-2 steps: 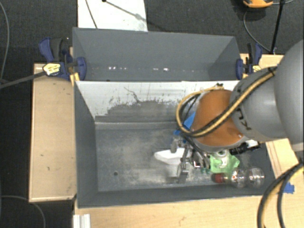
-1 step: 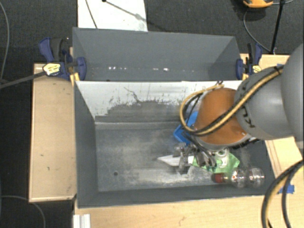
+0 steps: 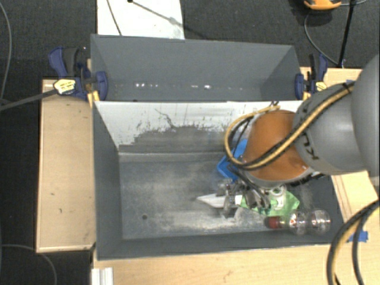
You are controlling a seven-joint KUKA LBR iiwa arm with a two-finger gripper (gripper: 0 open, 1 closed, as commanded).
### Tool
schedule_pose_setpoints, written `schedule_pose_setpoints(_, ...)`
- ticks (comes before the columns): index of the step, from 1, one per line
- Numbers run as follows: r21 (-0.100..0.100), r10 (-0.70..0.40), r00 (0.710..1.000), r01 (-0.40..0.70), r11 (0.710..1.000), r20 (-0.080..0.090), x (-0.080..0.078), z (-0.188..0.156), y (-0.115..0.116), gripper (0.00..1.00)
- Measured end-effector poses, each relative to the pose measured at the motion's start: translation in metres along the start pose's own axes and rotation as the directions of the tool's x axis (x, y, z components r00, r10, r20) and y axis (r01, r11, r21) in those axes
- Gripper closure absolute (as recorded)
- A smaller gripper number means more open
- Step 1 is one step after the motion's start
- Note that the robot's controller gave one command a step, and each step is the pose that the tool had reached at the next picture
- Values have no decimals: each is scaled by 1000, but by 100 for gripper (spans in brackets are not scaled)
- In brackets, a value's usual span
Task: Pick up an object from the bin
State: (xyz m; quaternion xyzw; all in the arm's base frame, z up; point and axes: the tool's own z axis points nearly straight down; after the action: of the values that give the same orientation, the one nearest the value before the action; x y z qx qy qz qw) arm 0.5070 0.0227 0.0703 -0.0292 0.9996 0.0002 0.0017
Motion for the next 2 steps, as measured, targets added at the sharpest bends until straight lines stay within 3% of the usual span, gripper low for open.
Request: schedule_pose_setpoints(2,0,0,1000,0,1000,-6,2,-20,0,100)
